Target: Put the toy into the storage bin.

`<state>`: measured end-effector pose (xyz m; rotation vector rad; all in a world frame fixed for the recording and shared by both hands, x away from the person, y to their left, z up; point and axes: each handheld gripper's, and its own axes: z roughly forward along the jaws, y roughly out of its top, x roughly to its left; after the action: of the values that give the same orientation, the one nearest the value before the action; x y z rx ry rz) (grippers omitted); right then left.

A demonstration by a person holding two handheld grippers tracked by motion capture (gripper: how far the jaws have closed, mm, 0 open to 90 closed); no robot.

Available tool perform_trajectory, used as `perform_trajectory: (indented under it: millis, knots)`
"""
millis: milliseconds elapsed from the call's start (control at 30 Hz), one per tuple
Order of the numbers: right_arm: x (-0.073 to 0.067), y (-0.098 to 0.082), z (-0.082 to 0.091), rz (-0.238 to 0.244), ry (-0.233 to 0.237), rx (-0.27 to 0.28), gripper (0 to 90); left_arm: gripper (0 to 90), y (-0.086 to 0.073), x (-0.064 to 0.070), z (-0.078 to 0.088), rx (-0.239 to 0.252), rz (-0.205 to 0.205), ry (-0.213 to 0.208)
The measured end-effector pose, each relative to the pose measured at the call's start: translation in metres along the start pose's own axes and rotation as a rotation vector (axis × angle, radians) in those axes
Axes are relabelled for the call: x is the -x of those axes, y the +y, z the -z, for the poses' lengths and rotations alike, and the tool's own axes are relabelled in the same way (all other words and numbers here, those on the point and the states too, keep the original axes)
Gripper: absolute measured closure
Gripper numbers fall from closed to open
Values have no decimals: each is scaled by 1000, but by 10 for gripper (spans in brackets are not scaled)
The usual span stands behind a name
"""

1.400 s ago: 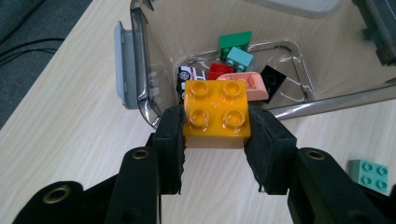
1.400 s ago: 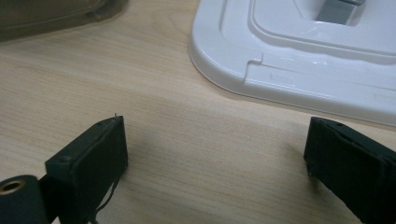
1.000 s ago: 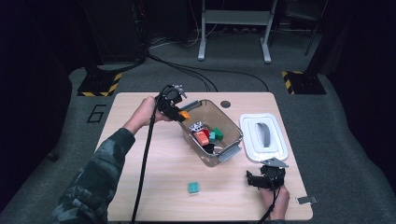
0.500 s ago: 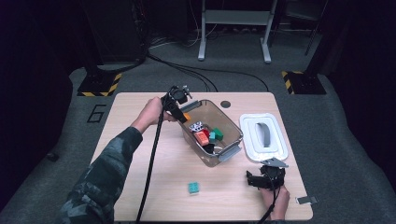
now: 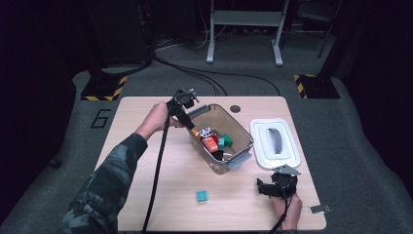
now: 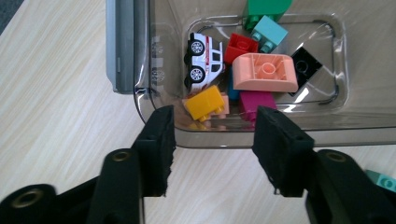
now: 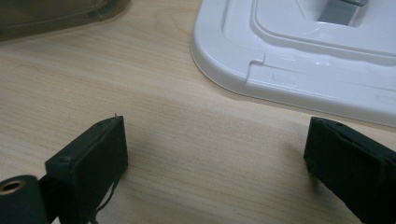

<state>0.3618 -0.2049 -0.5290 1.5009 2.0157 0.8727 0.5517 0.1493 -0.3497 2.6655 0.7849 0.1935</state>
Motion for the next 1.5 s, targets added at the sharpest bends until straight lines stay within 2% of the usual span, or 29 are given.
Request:
perform_trajectory:
  millis: [200, 367, 433, 600, 767, 900, 1067, 1267, 1300, 1400, 1467, 1500]
  knots:
    - [0, 0, 0, 0, 0, 0, 52, 318, -12, 4, 13, 64, 0, -9]
    - [0, 0, 0, 0, 0, -1, 52, 189, -35, 8, 23, 156, 18, -10]
    - [0, 0, 0, 0, 0, -1, 52, 153, -45, 10, 24, 175, 18, -13]
    - [0, 0, 0, -1, -1, 0, 52, 117, -68, 14, 22, 230, 26, -24]
    - [0, 0, 0, -1, -1, 0, 51, 87, -84, 20, 19, 282, 36, -32]
    - [0, 0, 0, -2, -2, -1, 51, 82, -93, 28, 16, 293, 28, -39]
    - [0, 0, 0, -1, -2, 0, 51, 79, -105, 36, 11, 316, 36, -46]
    - [0, 0, 0, -2, -1, 0, 51, 81, -121, 48, -3, 341, 34, -59]
    - [0, 0, 0, -2, -2, 0, 52, 81, -124, 51, -5, 333, 30, -58]
    - [0, 0, 0, -2, -1, 0, 52, 81, -133, 58, -12, 346, 29, -73]
    - [0, 0, 0, -3, -1, 1, 52, 83, -140, 65, -16, 356, 21, -61]
    - [0, 0, 0, -3, -2, 0, 52, 85, -143, 68, -17, 370, 24, -68]
